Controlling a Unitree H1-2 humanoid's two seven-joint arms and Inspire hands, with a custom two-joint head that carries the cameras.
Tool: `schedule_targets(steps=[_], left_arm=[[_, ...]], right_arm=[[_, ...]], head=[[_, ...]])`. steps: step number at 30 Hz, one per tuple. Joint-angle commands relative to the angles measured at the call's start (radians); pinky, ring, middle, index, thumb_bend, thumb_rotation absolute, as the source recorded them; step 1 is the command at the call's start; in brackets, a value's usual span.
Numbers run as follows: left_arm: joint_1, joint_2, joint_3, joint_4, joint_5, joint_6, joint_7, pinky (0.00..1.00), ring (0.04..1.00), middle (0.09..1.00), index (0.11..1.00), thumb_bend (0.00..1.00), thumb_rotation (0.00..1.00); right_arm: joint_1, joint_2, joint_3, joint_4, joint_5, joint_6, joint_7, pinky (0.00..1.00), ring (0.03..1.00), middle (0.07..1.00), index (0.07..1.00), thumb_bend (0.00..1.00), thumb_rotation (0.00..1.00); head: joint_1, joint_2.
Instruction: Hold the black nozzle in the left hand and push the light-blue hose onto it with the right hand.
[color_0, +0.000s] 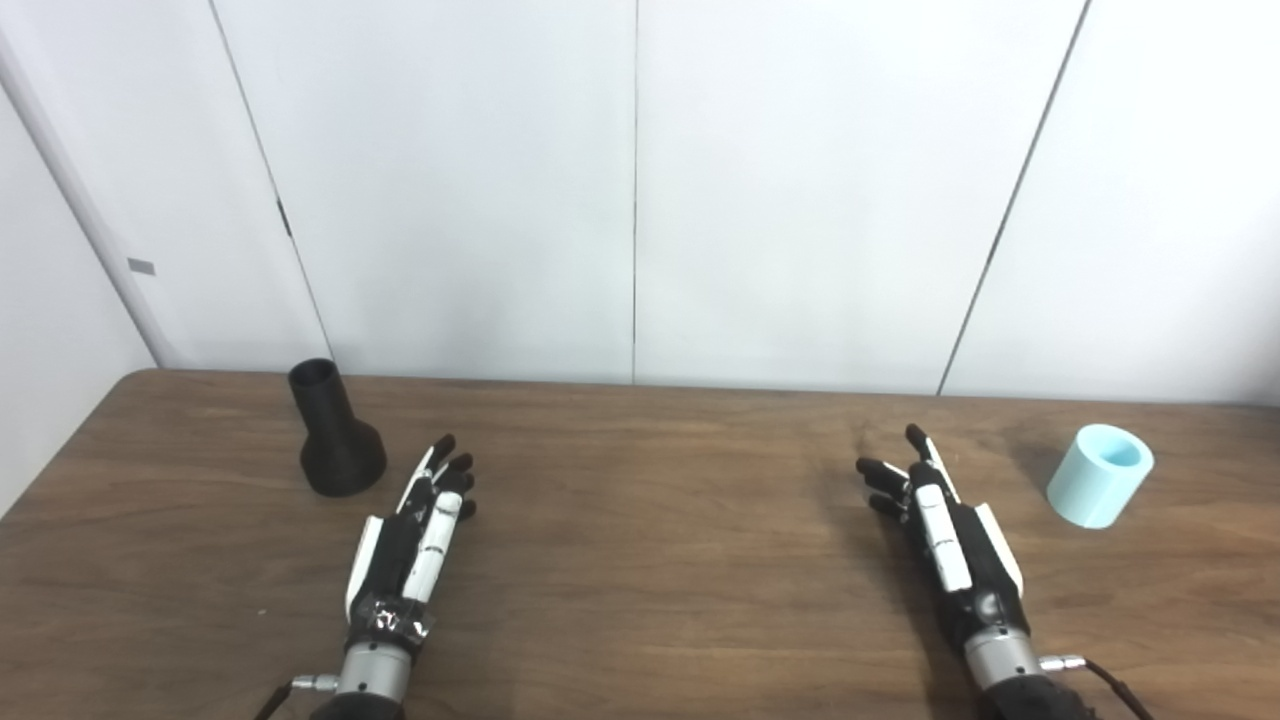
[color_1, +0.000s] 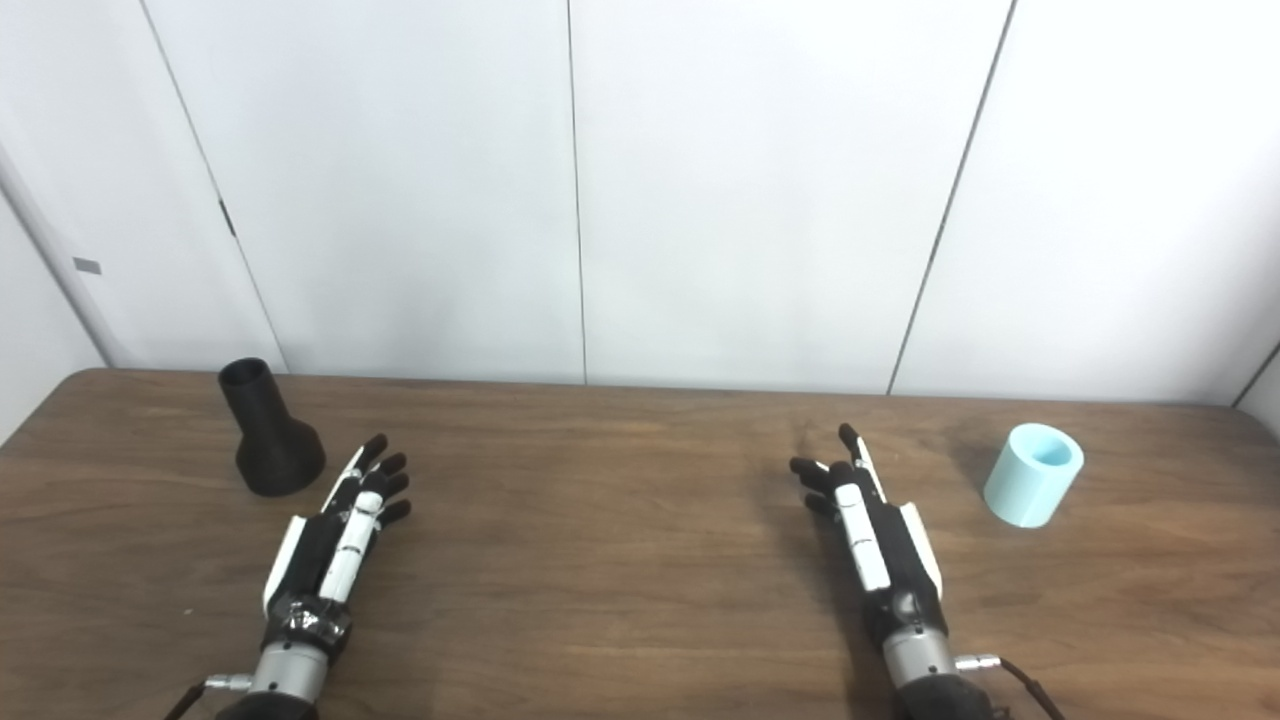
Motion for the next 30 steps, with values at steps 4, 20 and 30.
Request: schedule_targets(steps=[4, 20, 30], left_arm=[[0.008, 0.003, -0.002, -0.008, 0.004, -0.002, -0.002, 0.85, 0.894, 0.911, 0.965, 0.41, 0.79], [0.01, 0.003, -0.005, -0.021, 0.006, 0.011, -0.003, 0.85, 0.892, 0.908, 0.97, 0.37, 0.76], [0.011, -0.005, -0.017, -0.022, 0.01, 0.014, -0.004, 0.87, 0.905, 0.911, 0.977, 0.42, 0.77]], right_arm=[[0.005, -0.002, 0.005, -0.015, 0.008, 0.009, 0.018, 0.8, 0.852, 0.798, 1.0, 0.4, 1.0], [0.009, -0.002, 0.004, -0.032, 0.019, 0.023, 0.022, 0.8, 0.847, 0.8, 1.0, 0.4, 1.0], [0.011, -0.019, -0.003, -0.023, 0.036, 0.013, 0.038, 0.78, 0.837, 0.806, 1.0, 0.4, 1.0]], head=[[0.001, 0.003], [0.003, 0.008], [0.109, -0.014]])
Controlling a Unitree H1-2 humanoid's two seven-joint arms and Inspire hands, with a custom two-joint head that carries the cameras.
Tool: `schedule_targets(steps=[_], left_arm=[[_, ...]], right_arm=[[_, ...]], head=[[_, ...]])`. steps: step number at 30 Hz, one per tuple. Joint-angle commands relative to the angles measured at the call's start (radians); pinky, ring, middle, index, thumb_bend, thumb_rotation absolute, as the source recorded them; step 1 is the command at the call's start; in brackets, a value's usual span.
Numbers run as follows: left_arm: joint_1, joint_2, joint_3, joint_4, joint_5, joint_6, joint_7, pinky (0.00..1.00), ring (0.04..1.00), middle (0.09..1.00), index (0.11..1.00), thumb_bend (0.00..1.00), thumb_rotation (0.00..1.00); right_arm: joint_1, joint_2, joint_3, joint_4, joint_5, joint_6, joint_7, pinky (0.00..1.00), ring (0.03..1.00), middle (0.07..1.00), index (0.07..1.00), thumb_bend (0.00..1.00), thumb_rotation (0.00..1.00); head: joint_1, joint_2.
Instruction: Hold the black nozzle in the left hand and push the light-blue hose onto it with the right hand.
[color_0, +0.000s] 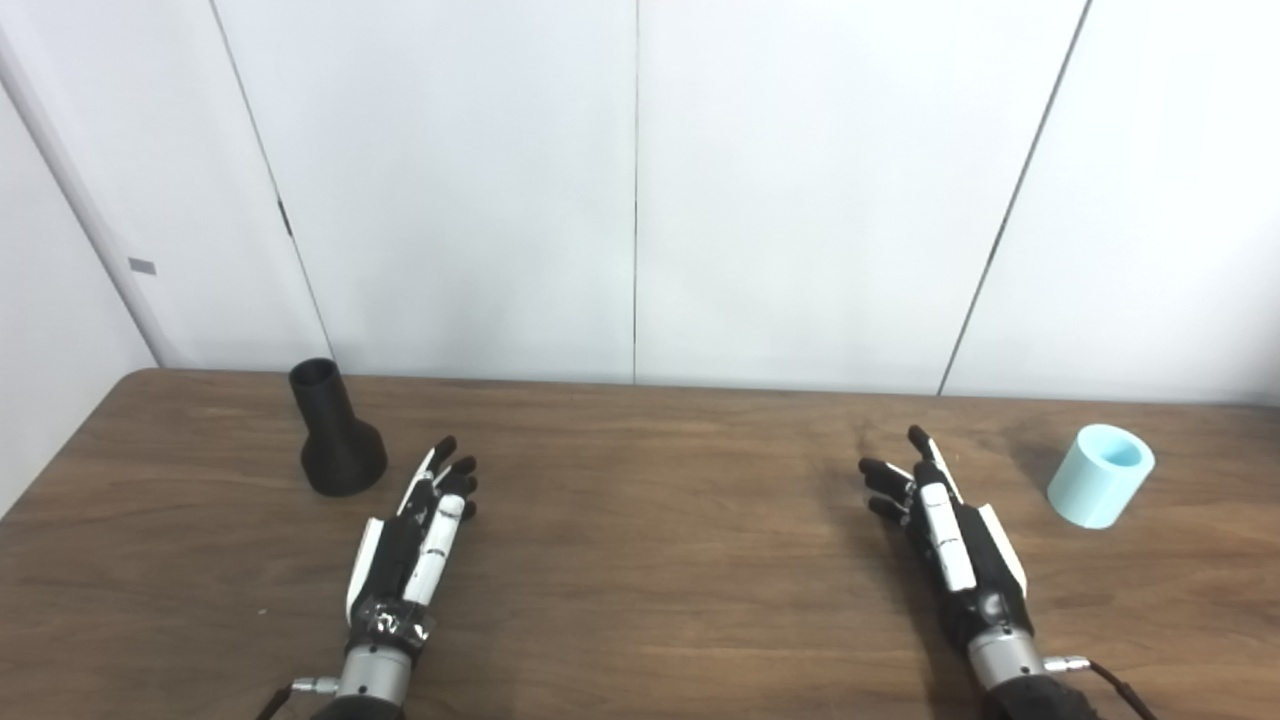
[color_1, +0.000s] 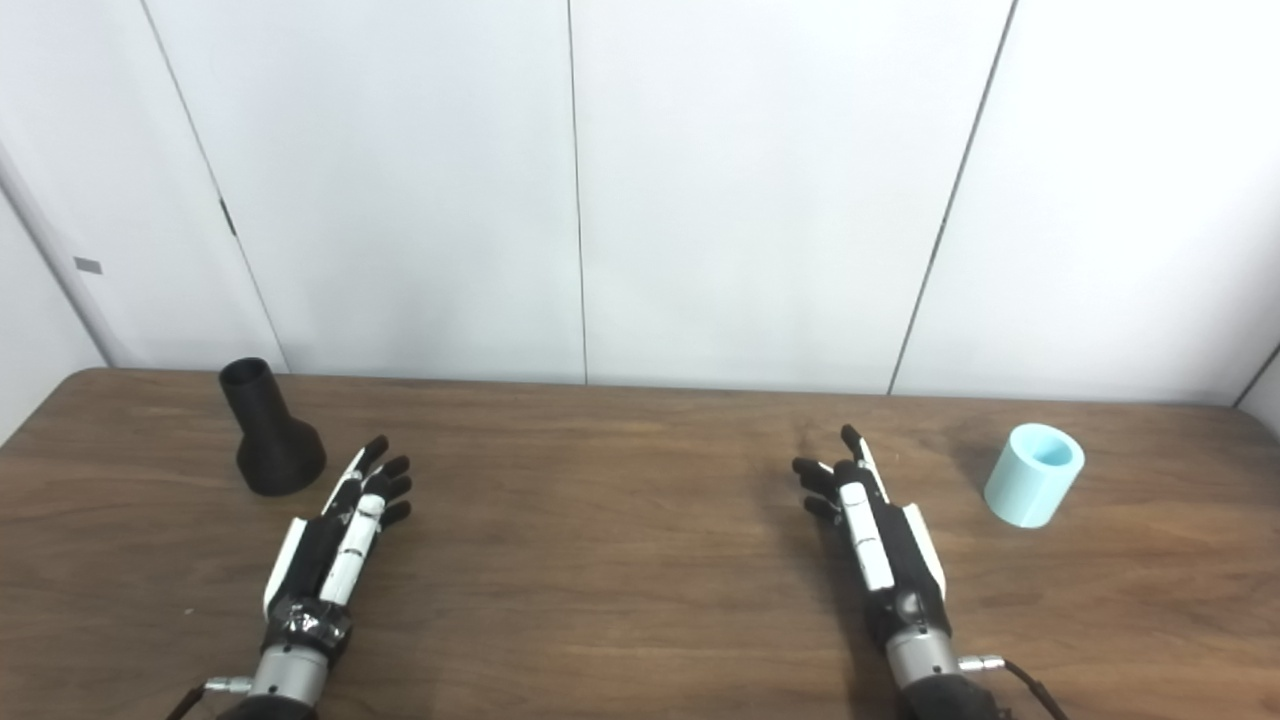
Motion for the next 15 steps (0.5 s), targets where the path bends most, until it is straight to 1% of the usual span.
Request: schedule_targets(steps=[1, 2, 4, 6, 7, 8, 11, 12, 13, 15], left_arm=[[0.005, -0.009, -0.01, -0.02, 0.008, 0.028, -0.002, 0.87, 0.91, 0.914, 0.979, 0.42, 0.78], [0.005, -0.013, -0.013, -0.024, 0.013, 0.038, 0.003, 0.89, 0.918, 0.917, 0.98, 0.42, 0.77], [0.005, -0.022, -0.016, -0.03, 0.015, 0.051, 0.008, 0.88, 0.921, 0.918, 0.98, 0.38, 0.76], [0.006, -0.029, -0.021, -0.032, 0.025, 0.057, 0.015, 0.89, 0.923, 0.917, 0.977, 0.36, 0.74], [0.006, -0.031, -0.024, -0.032, 0.03, 0.058, 0.018, 0.89, 0.918, 0.913, 0.973, 0.35, 0.74], [0.007, -0.03, -0.028, -0.031, 0.04, 0.059, 0.02, 0.89, 0.915, 0.911, 0.971, 0.35, 0.75], [0.01, -0.033, -0.038, -0.034, 0.067, 0.072, 0.027, 0.89, 0.906, 0.91, 0.967, 0.37, 0.79], [0.01, -0.034, -0.04, -0.036, 0.072, 0.076, 0.029, 0.88, 0.901, 0.908, 0.966, 0.37, 0.8], [0.011, -0.036, -0.042, -0.037, 0.077, 0.079, 0.033, 0.87, 0.898, 0.907, 0.965, 0.36, 0.8], [0.011, -0.038, -0.045, -0.038, 0.083, 0.083, 0.035, 0.87, 0.895, 0.908, 0.964, 0.33, 0.77]], right_arm=[[0.004, -0.013, -0.001, 0.003, 0.011, -0.011, 0.026, 0.78, 0.84, 0.81, 1.0, 0.4, 1.0], [0.003, -0.015, -0.004, 0.006, 0.018, -0.011, 0.031, 0.78, 0.846, 0.812, 1.0, 0.41, 1.0], [0.001, -0.018, -0.011, 0.017, 0.031, -0.016, 0.038, 0.8, 0.857, 0.815, 1.0, 0.41, 1.0], [-0.001, -0.023, -0.015, 0.032, 0.034, -0.027, 0.043, 0.8, 0.86, 0.81, 1.0, 0.39, 1.0], [-0.002, -0.025, -0.017, 0.038, 0.033, -0.032, 0.044, 0.8, 0.859, 0.808, 1.0, 0.39, 1.0], [-0.004, -0.028, -0.018, 0.044, 0.034, -0.036, 0.047, 0.8, 0.858, 0.805, 1.0, 0.39, 1.0], [-0.008, -0.033, -0.024, 0.063, 0.038, -0.05, 0.054, 0.81, 0.861, 0.8, 1.0, 0.38, 1.0], [-0.009, -0.033, -0.025, 0.067, 0.04, -0.054, 0.055, 0.81, 0.861, 0.795, 1.0, 0.37, 1.0], [-0.011, -0.033, -0.028, 0.071, 0.046, -0.055, 0.058, 0.8, 0.86, 0.793, 1.0, 0.37, 1.0], [-0.014, -0.034, -0.033, 0.079, 0.056, -0.053, 0.063, 0.81, 0.857, 0.791, 1.0, 0.36, 1.0]], head=[[0.025, -0.005], [0.046, -0.011], [0.07, -0.02], [0.096, -0.03], [0.096, -0.03], [0.113, -0.036], [0.135, -0.046], [0.135, -0.046], [0.152, -0.055], [0.163, -0.06]])
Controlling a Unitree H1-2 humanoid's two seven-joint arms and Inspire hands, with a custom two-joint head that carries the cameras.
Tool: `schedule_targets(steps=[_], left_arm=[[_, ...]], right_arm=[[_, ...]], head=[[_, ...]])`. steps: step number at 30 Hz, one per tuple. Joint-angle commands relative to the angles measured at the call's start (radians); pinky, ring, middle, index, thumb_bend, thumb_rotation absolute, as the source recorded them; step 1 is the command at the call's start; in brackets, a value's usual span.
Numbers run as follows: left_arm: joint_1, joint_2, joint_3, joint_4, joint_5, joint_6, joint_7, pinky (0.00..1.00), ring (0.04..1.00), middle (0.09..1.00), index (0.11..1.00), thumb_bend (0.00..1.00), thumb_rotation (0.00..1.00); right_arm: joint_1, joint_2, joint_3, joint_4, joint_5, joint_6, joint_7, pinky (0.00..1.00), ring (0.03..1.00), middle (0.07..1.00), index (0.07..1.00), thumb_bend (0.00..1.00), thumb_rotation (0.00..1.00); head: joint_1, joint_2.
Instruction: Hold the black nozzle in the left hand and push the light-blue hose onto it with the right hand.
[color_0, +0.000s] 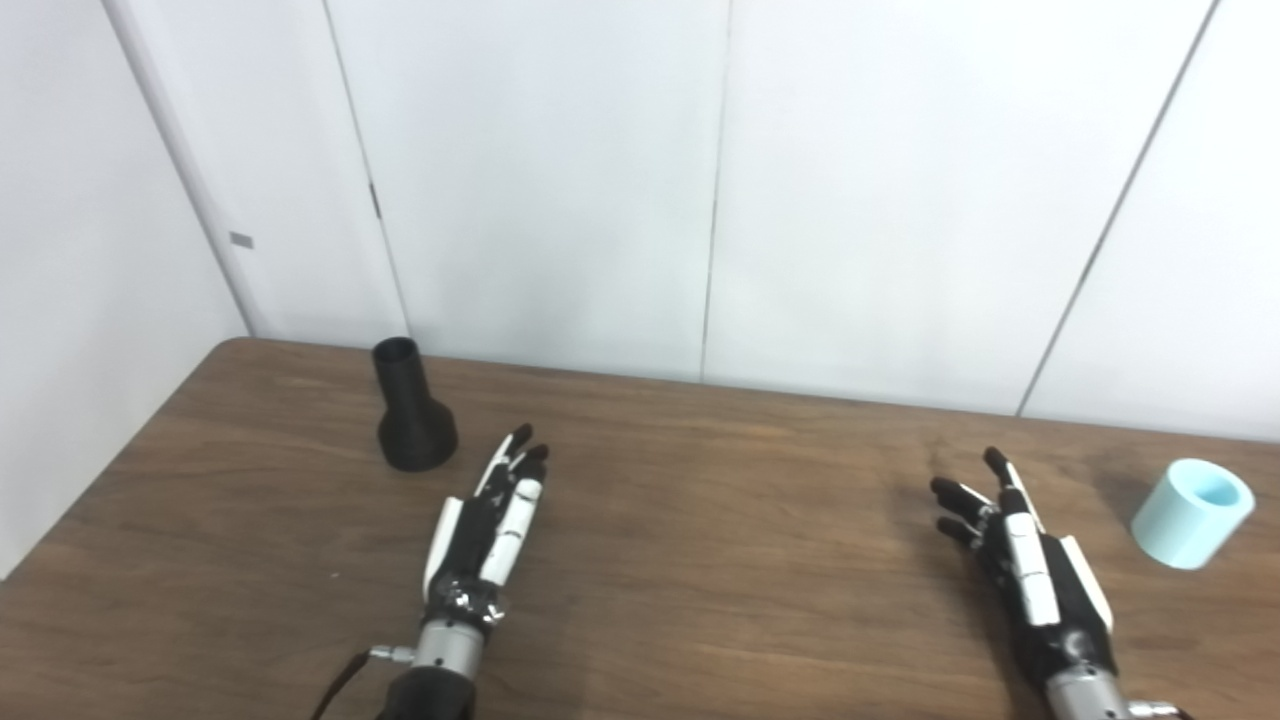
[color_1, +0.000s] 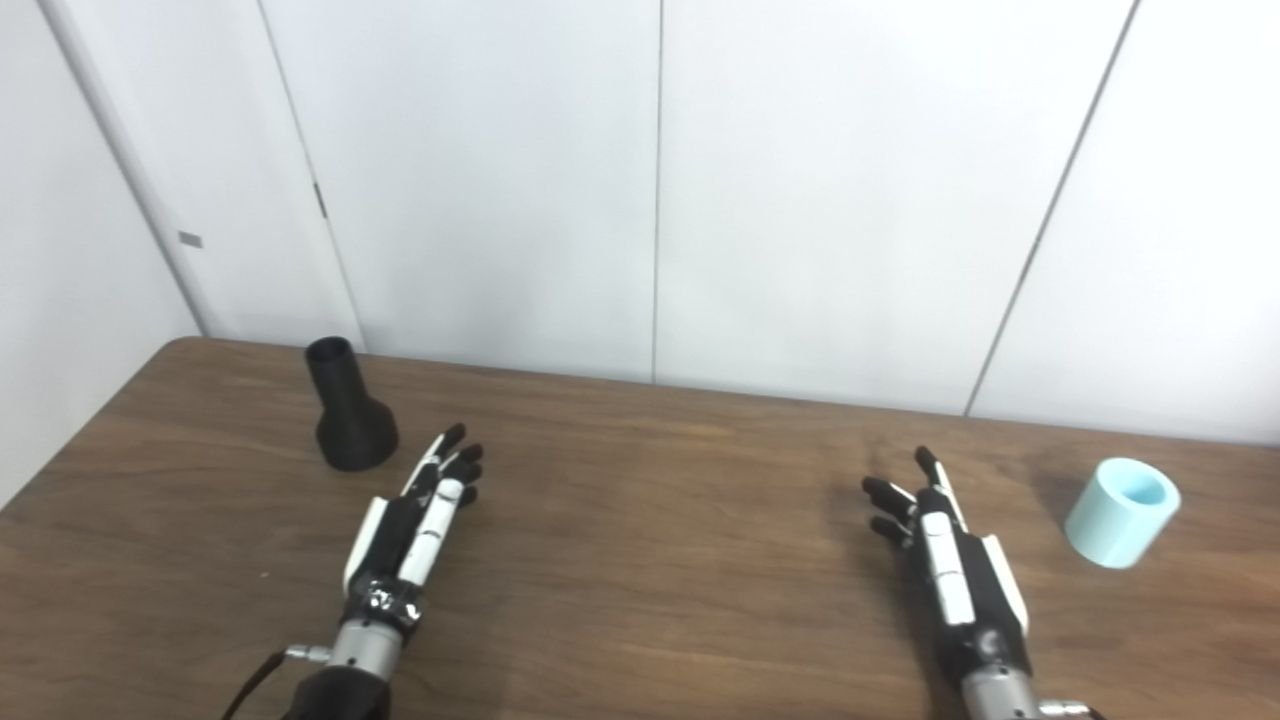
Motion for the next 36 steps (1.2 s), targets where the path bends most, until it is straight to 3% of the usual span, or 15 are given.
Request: schedule_targets(steps=[1, 7, 11, 18, 25, 30, 36], left_arm=[[0.008, -0.008, -0.02, -0.01, 0.015, 0.035, -0.007, 0.86, 0.893, 0.909, 0.963, 0.32, 0.74], [0.014, 0.004, -0.046, -0.023, 0.102, 0.063, 0.012, 0.88, 0.909, 0.901, 0.957, 0.4, 0.56], [0.022, 0.008, -0.056, -0.022, 0.191, 0.023, 0.069, 0.85, 0.864, 0.868, 0.915, 0.53, 0.32], [0.027, -0.013, -0.04, -0.06, 0.18, 0.005, 0.084, 0.81, 0.836, 0.864, 0.907, 0.7, 0.11], [0.031, -0.02, -0.023, -0.145, 0.21, -0.003, 0.108, 0.7, 0.775, 0.816, 0.855, 0.76, 0.06], [0.041, -0.023, 0.004, -0.26, 0.236, 0.065, 0.108, 0.68, 0.743, 0.788, 0.877, 0.79, 0.02], [0.043, 0.009, 0.045, -0.368, 0.371, 0.114, 0.142, 0.59, 0.678, 0.749, 0.892, 0.85, 0.09]], right_arm=[[-0.008, -0.008, -0.01, 0.021, 0.012, 0.01, 0.009, 0.81, 0.858, 0.794, 1.0, 0.34, 1.0], [0.001, -0.017, -0.005, 0.01, -0.012, 0.011, -0.001, 0.8, 0.828, 0.79, 1.0, 0.35, 1.0], [0.002, -0.01, -0.015, 0.007, 0.023, 0.022, 0.015, 0.82, 0.841, 0.798, 1.0, 0.37, 1.0], [0.005, -0.007, -0.017, 0.0, 0.026, 0.029, 0.013, 0.79, 0.835, 0.802, 1.0, 0.35, 1.0], [0.005, -0.01, -0.017, 0.0, 0.024, 0.031, 0.016, 0.81, 0.84, 0.812, 1.0, 0.39, 1.0], [0.008, -0.009, -0.021, -0.014, 0.022, 0.043, 0.011, 0.81, 0.839, 0.821, 1.0, 0.39, 1.0], [0.022, -0.005, -0.028, -0.056, 0.031, 0.065, 0.009, 0.81, 0.834, 0.801, 1.0, 0.35, 1.0]], head=[[0.01, -0.003], [0.044, -0.018], [0.062, -0.022], [0.078, -0.025], [0.088, -0.021], [0.099, -0.014], [0.106, 0.003]])
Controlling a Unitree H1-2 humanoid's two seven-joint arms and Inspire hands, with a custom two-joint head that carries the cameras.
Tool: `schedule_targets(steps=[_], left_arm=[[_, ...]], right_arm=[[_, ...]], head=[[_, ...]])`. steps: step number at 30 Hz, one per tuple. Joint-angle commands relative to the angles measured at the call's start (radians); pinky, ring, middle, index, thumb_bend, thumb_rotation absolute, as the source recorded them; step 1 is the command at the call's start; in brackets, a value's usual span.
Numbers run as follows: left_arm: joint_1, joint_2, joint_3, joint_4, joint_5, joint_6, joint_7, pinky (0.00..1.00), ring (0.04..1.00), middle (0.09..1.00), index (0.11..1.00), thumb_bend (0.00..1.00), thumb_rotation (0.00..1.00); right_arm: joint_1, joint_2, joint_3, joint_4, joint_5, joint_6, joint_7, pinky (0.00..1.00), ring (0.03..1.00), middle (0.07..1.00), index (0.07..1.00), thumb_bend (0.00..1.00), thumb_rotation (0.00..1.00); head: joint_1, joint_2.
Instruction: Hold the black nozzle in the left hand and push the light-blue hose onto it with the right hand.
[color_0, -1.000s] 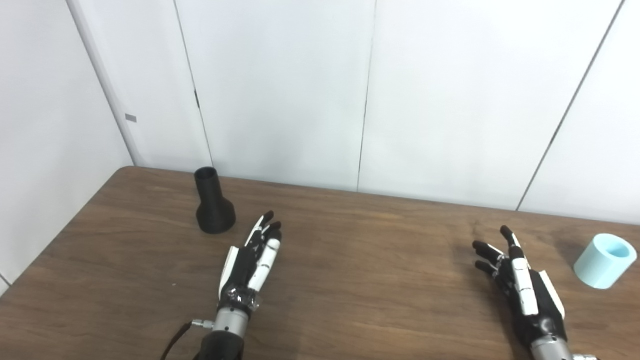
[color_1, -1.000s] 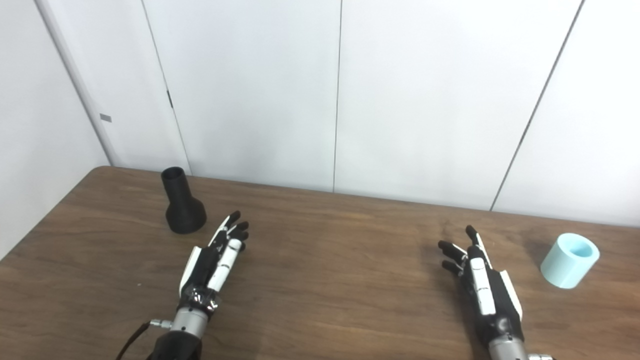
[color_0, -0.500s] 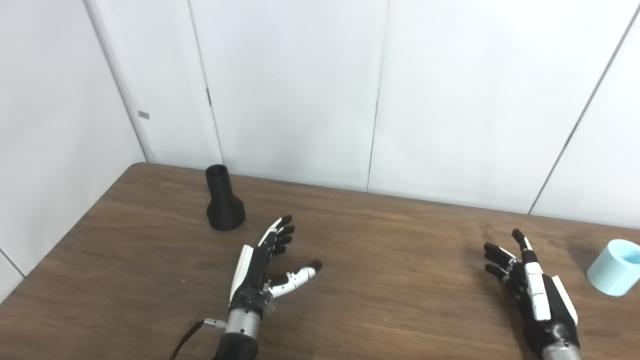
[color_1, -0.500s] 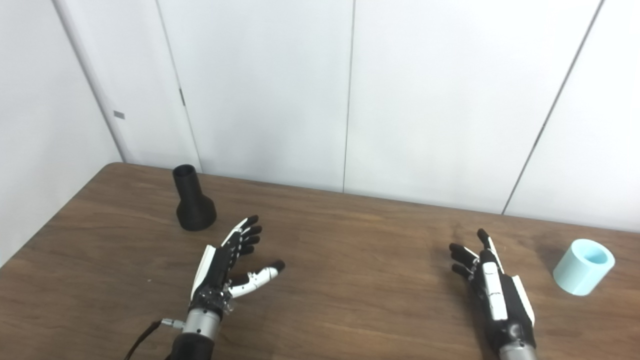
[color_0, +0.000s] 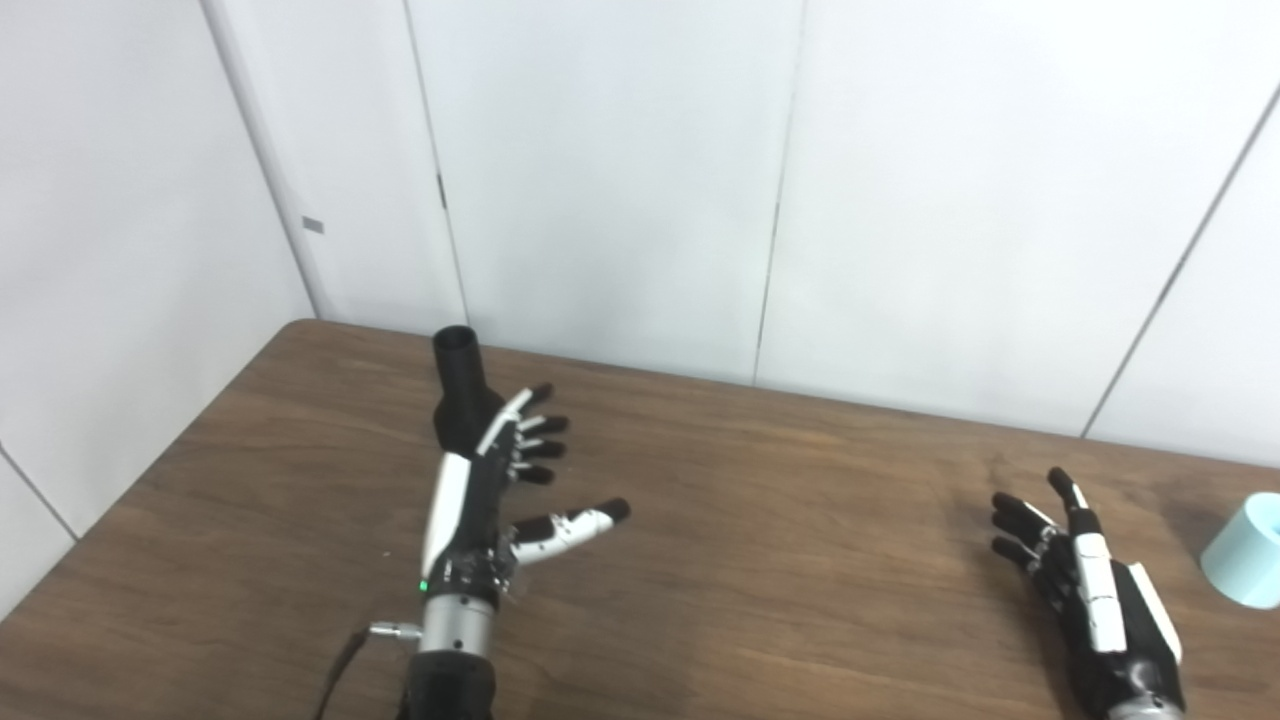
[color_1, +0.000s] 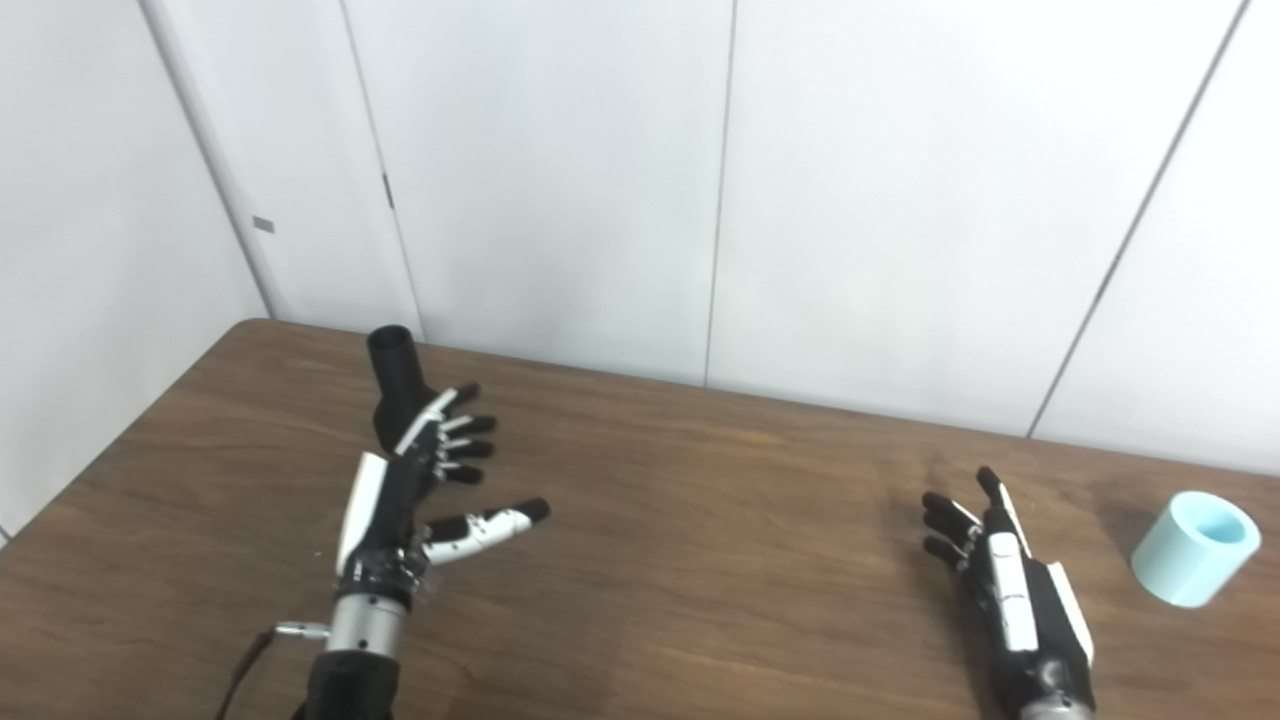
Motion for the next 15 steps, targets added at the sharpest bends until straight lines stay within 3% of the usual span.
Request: schedule_targets(steps=[1, 6, 9, 15], left_arm=[[-0.012, 0.029, 0.017, -0.063, 0.05, 0.007, 0.017, 0.59, 0.684, 0.752, 0.889, 0.85, 0.09], [-0.015, 0.11, 0.052, -0.164, 0.093, 0.174, -0.091, 0.65, 0.73, 0.807, 0.861, 0.89, 0.2], [-0.026, 0.165, 0.078, -0.199, 0.094, 0.265, -0.146, 0.66, 0.731, 0.813, 0.837, 0.93, 0.2], [-0.055, 0.229, 0.149, -0.187, 0.096, 0.315, -0.196, 0.58, 0.697, 0.828, 0.824, 0.96, 0.17]], right_arm=[[0.012, -0.004, -0.01, -0.024, 0.004, 0.018, -0.006, 0.81, 0.836, 0.798, 1.0, 0.35, 1.0], [0.015, 0.0, -0.01, -0.059, -0.006, 0.054, -0.018, 0.81, 0.836, 0.783, 1.0, 0.32, 1.0], [0.016, 0.003, -0.012, -0.071, 0.0, 0.074, -0.019, 0.83, 0.843, 0.786, 1.0, 0.31, 1.0], [0.019, 0.001, -0.008, -0.086, -0.005, 0.083, -0.02, 0.82, 0.84, 0.783, 1.0, 0.3, 1.0]], head=[[0.001, 0.003], [0.007, 0.007], [0.008, 0.007], [0.002, 0.013]])
